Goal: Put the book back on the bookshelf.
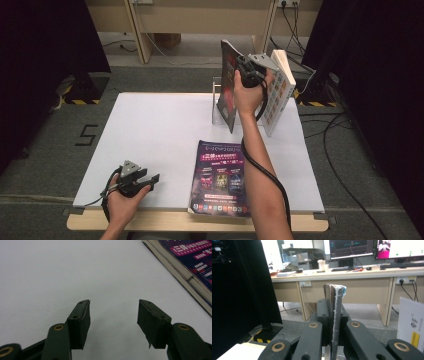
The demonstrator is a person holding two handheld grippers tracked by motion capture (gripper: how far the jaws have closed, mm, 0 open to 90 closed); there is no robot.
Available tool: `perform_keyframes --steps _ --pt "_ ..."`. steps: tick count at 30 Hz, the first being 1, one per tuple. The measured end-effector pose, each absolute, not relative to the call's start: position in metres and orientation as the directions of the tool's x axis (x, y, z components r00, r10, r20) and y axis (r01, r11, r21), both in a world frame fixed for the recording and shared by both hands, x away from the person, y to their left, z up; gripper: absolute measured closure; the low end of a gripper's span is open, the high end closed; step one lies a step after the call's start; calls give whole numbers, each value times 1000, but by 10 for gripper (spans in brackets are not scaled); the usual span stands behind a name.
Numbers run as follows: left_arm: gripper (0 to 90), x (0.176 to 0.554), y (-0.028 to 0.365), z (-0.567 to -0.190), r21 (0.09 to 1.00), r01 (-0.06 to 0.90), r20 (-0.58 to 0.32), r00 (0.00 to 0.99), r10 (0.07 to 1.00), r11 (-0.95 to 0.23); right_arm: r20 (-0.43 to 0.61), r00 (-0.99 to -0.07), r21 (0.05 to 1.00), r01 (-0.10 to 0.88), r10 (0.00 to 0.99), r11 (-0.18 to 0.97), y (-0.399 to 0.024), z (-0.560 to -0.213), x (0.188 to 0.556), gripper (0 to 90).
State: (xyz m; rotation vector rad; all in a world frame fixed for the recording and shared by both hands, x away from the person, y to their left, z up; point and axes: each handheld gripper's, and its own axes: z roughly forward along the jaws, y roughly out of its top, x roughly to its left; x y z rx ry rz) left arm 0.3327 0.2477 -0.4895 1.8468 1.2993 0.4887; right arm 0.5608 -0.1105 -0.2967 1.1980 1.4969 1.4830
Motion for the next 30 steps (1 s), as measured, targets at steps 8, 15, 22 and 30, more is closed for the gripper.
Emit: perform_keyframes --steps 8,15,22,30 --pt "431 332 247 -489 789 597 -130 398 908 -149 91 -305 991 122 948 -56 -109 -306 547 864" --pt "431 332 246 -490 787 598 -129 402 907 -153 69 -310 988 149 948 -23 -112 -324 528 848" --pt "431 331 245 -489 787 597 -128 403 906 -154 71 -317 986 163 946 -19 -120 -329 512 840" --pt "431 331 244 -488 790 594 -129 405 905 -153 65 -315 981 196 947 -2 -127 -333 501 834"
